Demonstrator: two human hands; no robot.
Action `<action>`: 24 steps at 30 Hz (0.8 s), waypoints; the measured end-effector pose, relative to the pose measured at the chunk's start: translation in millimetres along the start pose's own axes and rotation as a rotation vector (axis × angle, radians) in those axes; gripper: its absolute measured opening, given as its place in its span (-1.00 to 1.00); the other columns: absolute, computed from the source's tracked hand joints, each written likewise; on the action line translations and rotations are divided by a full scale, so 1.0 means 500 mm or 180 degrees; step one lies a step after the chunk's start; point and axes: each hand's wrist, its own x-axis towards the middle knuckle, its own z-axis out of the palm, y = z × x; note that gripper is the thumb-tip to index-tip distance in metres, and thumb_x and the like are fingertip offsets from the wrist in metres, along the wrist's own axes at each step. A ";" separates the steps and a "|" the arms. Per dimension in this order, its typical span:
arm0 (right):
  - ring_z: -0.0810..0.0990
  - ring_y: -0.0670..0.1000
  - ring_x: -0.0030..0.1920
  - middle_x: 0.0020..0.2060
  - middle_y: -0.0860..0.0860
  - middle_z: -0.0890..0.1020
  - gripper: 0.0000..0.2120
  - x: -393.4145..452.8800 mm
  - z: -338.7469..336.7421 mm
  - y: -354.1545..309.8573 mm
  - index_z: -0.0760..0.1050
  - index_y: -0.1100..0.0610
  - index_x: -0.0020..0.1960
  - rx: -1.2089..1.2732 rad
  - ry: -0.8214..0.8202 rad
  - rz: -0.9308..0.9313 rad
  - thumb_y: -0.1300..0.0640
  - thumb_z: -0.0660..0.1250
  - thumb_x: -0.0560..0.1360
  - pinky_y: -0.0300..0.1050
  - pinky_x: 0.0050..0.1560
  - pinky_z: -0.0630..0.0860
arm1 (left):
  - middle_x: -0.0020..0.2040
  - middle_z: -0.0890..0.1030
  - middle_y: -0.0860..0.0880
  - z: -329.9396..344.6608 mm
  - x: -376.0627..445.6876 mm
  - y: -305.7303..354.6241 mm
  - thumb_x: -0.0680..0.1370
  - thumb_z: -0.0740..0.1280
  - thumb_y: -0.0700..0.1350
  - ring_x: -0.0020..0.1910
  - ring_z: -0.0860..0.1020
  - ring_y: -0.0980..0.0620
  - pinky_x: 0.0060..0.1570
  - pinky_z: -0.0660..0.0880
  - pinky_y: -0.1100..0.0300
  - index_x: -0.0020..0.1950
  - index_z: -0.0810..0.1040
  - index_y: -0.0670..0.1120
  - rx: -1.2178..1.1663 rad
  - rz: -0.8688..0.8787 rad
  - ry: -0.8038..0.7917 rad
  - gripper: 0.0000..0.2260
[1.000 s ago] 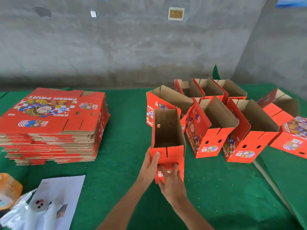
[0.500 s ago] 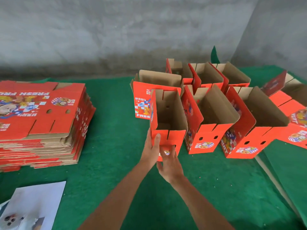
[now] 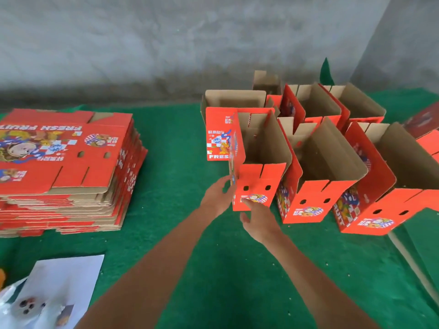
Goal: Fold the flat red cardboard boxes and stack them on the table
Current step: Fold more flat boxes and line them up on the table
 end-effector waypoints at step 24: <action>0.72 0.08 -0.22 -0.12 0.11 0.68 -0.94 0.137 0.251 -0.736 0.53 0.18 -0.01 0.2028 -0.0068 -0.0248 0.20 0.41 0.58 0.06 -0.15 0.69 | 0.69 0.03 -0.16 -0.732 -0.177 -0.384 0.71 0.11 0.21 0.67 -0.08 -0.27 0.64 -0.05 -0.16 0.66 0.15 0.12 0.2142 -0.0910 0.1386 -0.46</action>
